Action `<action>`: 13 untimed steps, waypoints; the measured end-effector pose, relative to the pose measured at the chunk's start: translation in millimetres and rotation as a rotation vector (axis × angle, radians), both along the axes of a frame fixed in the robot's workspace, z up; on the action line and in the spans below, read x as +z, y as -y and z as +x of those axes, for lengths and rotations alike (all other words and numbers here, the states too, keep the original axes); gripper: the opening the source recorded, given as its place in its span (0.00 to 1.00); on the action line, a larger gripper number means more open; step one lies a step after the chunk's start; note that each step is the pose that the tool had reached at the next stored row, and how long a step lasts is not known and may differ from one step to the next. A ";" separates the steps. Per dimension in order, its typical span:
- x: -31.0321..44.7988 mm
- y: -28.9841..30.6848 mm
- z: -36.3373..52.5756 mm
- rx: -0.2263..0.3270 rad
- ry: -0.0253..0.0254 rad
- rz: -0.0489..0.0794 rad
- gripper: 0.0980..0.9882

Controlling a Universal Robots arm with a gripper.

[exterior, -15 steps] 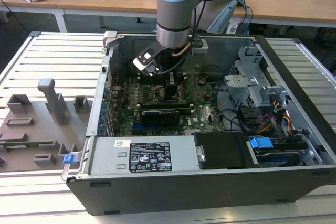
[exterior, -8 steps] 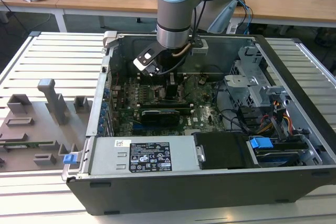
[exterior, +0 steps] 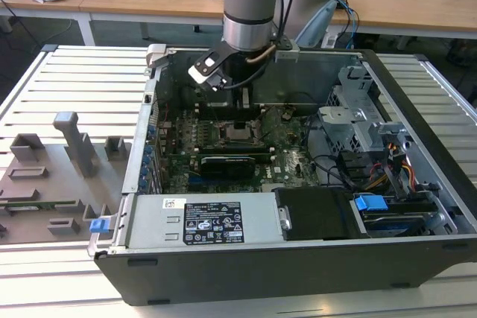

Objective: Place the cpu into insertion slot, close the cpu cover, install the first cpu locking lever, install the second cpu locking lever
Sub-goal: 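Place the cpu into insertion slot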

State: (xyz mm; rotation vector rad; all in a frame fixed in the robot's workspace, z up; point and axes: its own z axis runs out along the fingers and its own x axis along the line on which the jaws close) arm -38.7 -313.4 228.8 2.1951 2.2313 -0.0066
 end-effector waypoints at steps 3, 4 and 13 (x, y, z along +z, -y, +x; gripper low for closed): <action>28.2 -0.1 0.0 0.000 0.0000 0.000 0.08; 34.3 -0.1 0.0 0.000 0.0000 0.000 0.01; 56.9 -0.1 0.0 0.000 0.0000 0.000 0.01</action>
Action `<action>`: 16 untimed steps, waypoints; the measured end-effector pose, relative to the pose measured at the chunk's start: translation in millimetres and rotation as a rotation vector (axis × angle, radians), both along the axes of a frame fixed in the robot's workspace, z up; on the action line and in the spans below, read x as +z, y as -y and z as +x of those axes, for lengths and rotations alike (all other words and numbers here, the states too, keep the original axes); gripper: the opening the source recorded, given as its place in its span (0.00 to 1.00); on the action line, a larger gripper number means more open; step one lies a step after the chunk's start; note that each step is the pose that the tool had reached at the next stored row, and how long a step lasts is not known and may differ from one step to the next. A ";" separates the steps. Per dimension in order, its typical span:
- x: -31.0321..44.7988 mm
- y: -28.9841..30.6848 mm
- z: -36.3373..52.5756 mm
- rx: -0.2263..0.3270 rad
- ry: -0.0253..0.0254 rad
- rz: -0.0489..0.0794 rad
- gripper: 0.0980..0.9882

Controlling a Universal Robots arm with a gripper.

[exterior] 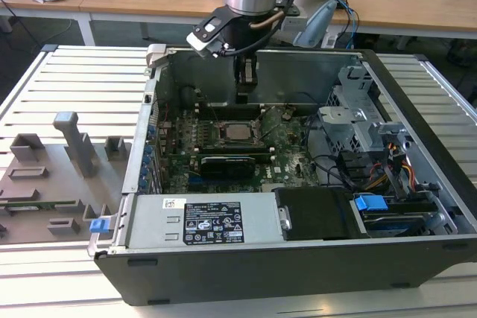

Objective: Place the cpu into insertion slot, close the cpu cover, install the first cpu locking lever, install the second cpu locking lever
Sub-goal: 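Place the cpu into insertion slot, then close the cpu cover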

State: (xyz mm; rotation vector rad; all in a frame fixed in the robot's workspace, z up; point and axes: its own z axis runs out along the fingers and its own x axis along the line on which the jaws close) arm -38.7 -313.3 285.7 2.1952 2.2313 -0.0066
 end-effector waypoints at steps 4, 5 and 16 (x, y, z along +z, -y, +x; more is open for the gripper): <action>0.2 0.0 0.0 0.000 0.0000 0.000 0.01; 0.2 0.0 0.0 0.000 0.0000 0.000 0.01; 0.3 -1.2 66.9 0.000 -0.0129 0.000 0.01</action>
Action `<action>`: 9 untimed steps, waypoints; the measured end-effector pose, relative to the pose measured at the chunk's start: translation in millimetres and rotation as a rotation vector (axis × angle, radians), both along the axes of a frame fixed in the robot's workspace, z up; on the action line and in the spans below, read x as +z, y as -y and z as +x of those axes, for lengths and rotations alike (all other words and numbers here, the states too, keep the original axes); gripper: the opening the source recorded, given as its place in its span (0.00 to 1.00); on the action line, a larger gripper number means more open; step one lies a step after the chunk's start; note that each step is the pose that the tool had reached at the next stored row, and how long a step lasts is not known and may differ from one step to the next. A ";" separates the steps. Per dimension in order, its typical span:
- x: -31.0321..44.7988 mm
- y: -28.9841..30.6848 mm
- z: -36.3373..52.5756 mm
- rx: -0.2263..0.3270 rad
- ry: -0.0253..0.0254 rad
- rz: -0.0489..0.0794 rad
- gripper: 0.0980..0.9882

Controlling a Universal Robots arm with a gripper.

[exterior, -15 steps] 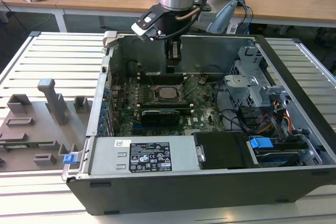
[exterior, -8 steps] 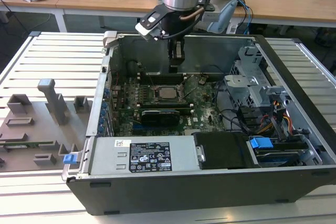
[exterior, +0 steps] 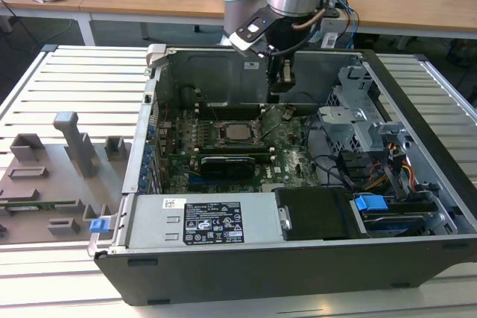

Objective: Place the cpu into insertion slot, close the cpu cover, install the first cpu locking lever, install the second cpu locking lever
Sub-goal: 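Close the cpu cover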

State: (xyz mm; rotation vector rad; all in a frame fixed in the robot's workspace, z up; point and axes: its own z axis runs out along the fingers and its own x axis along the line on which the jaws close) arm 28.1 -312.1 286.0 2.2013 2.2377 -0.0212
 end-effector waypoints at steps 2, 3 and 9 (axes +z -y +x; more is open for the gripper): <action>0.0 0.0 10.7 0.000 -0.0043 0.000 0.01; 0.0 -0.2 22.5 0.000 -0.0116 0.000 0.01; -16.9 -0.7 34.6 0.000 -0.0250 0.000 0.01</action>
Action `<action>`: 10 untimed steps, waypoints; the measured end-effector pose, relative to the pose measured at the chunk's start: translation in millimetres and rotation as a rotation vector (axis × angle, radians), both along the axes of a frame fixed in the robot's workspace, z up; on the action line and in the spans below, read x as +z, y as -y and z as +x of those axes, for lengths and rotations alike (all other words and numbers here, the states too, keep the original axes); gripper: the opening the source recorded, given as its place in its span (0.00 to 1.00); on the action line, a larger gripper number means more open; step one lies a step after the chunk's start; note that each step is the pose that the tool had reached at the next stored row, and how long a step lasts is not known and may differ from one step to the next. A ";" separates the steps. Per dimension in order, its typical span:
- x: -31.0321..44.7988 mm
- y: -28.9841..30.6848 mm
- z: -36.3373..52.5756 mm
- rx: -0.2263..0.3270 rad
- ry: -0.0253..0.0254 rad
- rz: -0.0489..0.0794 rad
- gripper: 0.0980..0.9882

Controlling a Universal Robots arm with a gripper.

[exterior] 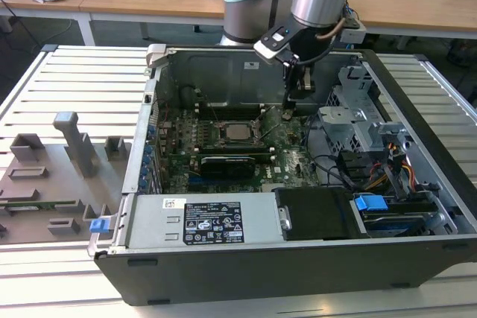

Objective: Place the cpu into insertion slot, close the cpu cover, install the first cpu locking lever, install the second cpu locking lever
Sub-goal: 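Close the cpu cover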

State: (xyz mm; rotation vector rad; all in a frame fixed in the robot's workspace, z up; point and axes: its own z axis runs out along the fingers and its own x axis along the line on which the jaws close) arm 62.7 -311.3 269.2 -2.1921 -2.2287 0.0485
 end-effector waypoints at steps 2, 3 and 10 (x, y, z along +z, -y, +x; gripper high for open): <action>-4.3 -0.1 0.0 0.000 -0.0006 0.000 0.01; -6.2 -0.2 0.1 0.000 -0.0007 0.000 0.01; -20.0 -0.3 -3.6 0.000 -0.0015 0.000 0.01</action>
